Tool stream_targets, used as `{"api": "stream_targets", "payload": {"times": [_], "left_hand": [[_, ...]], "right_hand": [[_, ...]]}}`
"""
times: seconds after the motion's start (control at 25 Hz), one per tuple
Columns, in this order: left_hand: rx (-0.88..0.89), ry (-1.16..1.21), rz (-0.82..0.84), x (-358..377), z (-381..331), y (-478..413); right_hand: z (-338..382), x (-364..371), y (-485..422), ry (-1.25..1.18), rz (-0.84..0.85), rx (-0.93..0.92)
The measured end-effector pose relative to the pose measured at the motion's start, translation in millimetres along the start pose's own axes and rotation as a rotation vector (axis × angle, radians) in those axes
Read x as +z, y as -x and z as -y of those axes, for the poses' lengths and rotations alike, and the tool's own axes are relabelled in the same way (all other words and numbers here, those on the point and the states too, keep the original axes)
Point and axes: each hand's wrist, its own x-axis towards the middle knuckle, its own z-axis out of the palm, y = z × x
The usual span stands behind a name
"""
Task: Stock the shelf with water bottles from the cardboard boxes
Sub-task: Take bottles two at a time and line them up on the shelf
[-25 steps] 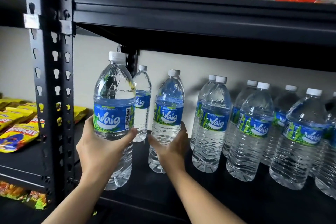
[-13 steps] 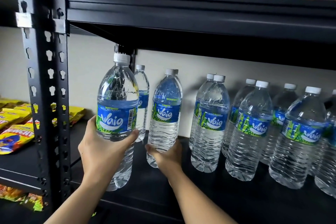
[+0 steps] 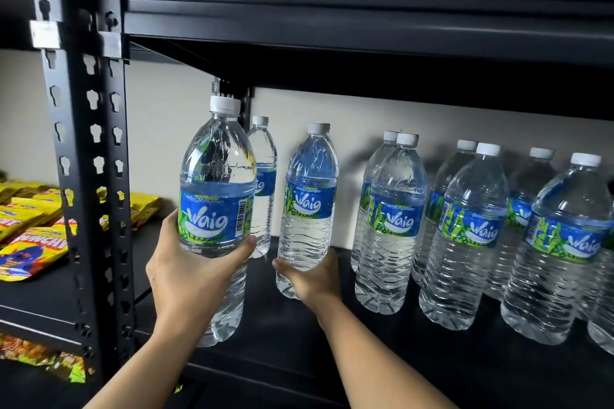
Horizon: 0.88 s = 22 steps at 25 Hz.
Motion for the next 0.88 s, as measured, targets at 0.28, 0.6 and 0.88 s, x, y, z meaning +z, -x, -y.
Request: {"api": "stream_targets", "payload": {"times": [0.28,0.6,0.88], "left_hand": [[0.022,-0.019,-0.001,2.0,1.1,-1.4],[0.004,-0.02,0.014,5.7,5.4,-8.0],[0.014,-0.015,0.025,31.1,16.3,-24.4]], "right_hand": [[2.0,-6.6,-2.7,0.016,0.053,0.01],[-3.3,-26.9,13.1,0.385,0.2,-0.076],[-6.1,-35.7,17.1,0.427,0.192,-0.108]]}}
